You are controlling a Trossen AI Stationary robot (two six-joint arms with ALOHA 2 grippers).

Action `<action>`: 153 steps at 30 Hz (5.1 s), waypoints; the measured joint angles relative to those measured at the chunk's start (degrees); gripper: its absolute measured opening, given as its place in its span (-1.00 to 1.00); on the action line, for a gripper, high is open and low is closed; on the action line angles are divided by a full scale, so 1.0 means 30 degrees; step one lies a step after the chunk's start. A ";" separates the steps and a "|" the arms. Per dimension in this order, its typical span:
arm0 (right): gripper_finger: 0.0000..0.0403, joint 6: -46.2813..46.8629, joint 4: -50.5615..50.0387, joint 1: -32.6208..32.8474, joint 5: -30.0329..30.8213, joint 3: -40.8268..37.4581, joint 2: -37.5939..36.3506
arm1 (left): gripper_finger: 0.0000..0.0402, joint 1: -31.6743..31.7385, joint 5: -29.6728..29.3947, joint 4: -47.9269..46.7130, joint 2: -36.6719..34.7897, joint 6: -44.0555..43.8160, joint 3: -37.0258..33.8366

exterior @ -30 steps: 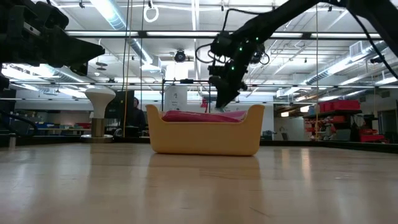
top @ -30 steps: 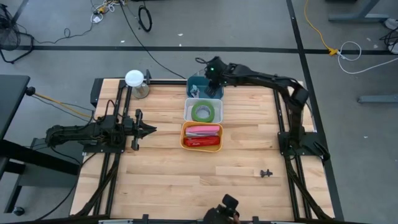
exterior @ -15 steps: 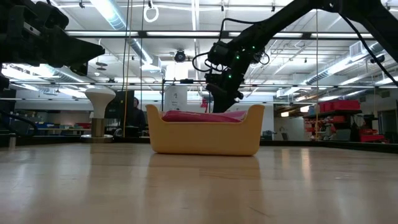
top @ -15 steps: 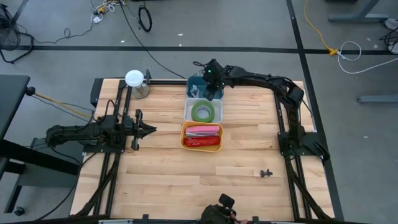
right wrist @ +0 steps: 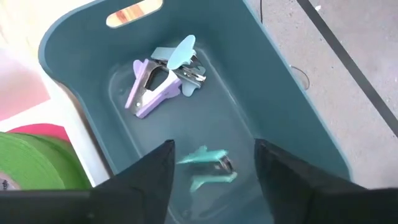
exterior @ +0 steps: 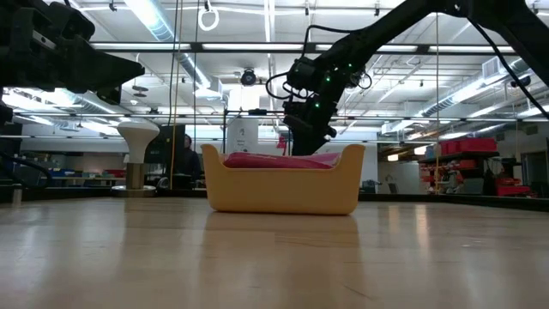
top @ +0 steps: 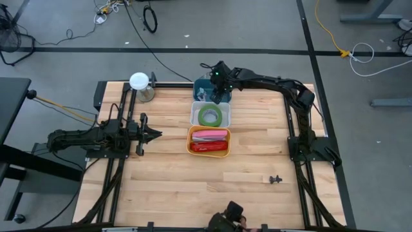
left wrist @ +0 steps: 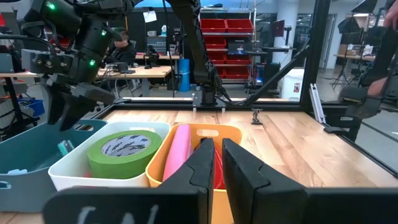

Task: Pick and place Stapler, Stapler remover, tape
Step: Put the black stapler remover into the blue bin

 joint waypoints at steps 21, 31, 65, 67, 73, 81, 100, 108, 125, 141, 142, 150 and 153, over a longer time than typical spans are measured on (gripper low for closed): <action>0.21 -0.0007 -0.4780 0.1927 -0.0015 -0.0149 -0.5130 | -0.82 0.0003 -0.0003 0.0000 0.0000 0.0000 -0.0004; 0.21 0.0974 -0.4574 0.4920 -0.0033 -0.3914 -0.8079 | -0.82 0.0001 -0.0003 -0.0004 0.0000 0.0000 0.0000; 0.21 0.8171 -0.8751 1.3106 -0.1883 -1.0601 -1.3784 | -0.82 -0.0003 -0.0002 -0.0007 0.0000 0.0000 -0.0001; 0.21 0.8294 -0.8917 1.3350 -0.2061 -1.0601 -1.3784 | -0.82 0.0001 0.0000 -0.0007 0.0000 0.0000 -0.0004; 0.21 0.8735 -1.0296 1.3792 -0.2715 -1.0601 -1.3784 | -0.82 -0.0003 0.0002 -0.0007 0.0000 0.0000 -0.0002; 0.21 0.9659 -1.2259 1.4377 -0.3541 -1.0601 -1.3520 | -0.82 0.0001 -0.0002 -0.0007 0.0000 0.0000 0.0000; 0.21 1.1463 -1.2434 1.9670 -0.4346 -1.0608 -1.2638 | -0.82 0.0000 -0.0003 -0.0007 0.0000 0.0000 -0.0006; 0.21 1.4108 -1.1153 2.1052 -0.4167 -1.1722 -1.4250 | -0.82 0.0003 0.0003 -0.0007 0.0000 0.0000 -0.0007; 0.21 1.5634 -0.7682 2.4088 -0.2235 -1.5933 -1.7523 | -0.82 -0.0003 0.0000 -0.0007 0.0000 0.0000 0.0000; 0.21 1.7074 -0.4825 2.7162 -0.1551 -1.8782 -1.7697 | -0.82 -0.0003 -0.0002 -0.0001 0.0000 0.0000 -0.0001; 0.21 1.7257 -0.4822 2.7307 -0.1285 -1.8818 -1.7697 | -0.82 -0.0003 0.0004 -0.0007 0.0000 0.0000 0.0000; 0.22 1.7376 -0.4782 2.7605 0.0056 -1.8841 -1.7692 | -0.82 0.0004 -0.0003 -0.0002 0.0000 0.0000 -0.0007; 0.28 1.7329 -0.4591 2.7613 0.0051 -1.8954 -1.7682 | -0.82 0.0004 -0.0002 -0.0007 0.0000 0.0007 -0.0001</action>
